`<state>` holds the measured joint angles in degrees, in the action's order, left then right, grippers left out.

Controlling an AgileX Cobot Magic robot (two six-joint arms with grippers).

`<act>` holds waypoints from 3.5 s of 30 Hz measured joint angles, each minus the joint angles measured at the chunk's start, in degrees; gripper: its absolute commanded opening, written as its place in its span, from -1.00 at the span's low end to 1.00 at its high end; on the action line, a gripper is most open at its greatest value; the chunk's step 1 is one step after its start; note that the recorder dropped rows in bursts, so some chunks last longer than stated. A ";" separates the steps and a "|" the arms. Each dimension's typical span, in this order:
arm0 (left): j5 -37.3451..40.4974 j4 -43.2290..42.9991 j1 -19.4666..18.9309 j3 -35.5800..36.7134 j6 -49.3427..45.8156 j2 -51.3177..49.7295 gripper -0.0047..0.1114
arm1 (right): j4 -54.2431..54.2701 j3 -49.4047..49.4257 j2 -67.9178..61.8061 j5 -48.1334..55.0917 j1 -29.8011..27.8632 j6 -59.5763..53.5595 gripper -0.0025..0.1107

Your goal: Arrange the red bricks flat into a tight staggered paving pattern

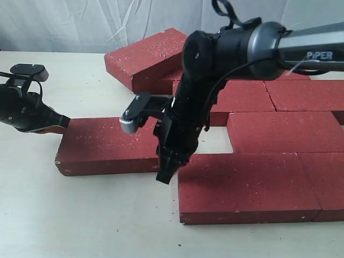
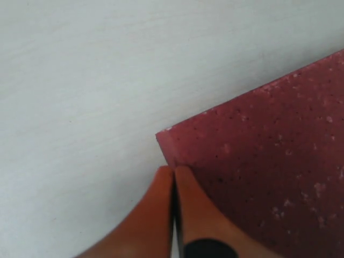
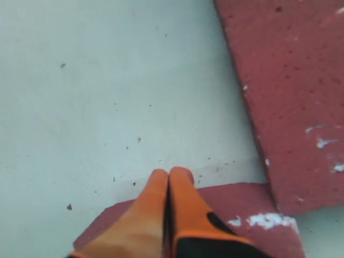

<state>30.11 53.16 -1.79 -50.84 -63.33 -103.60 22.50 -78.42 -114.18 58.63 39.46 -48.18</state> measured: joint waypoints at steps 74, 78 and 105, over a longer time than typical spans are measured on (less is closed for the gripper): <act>3.31 -3.05 1.89 -2.43 4.22 -2.18 -0.92 | -13.04 1.99 5.31 -15.14 -13.77 20.05 -0.93; 3.31 -3.19 4.13 -3.15 4.22 -3.45 -0.92 | -13.04 1.99 5.31 -15.14 -13.77 20.05 -0.93; 0.56 -1.56 14.11 -6.78 4.22 -6.35 -0.92 | -13.00 1.99 5.31 -15.27 -13.77 19.94 -0.93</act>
<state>30.67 51.60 12.33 -57.62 -59.11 -109.95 9.50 -76.43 -108.87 43.36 25.69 -28.24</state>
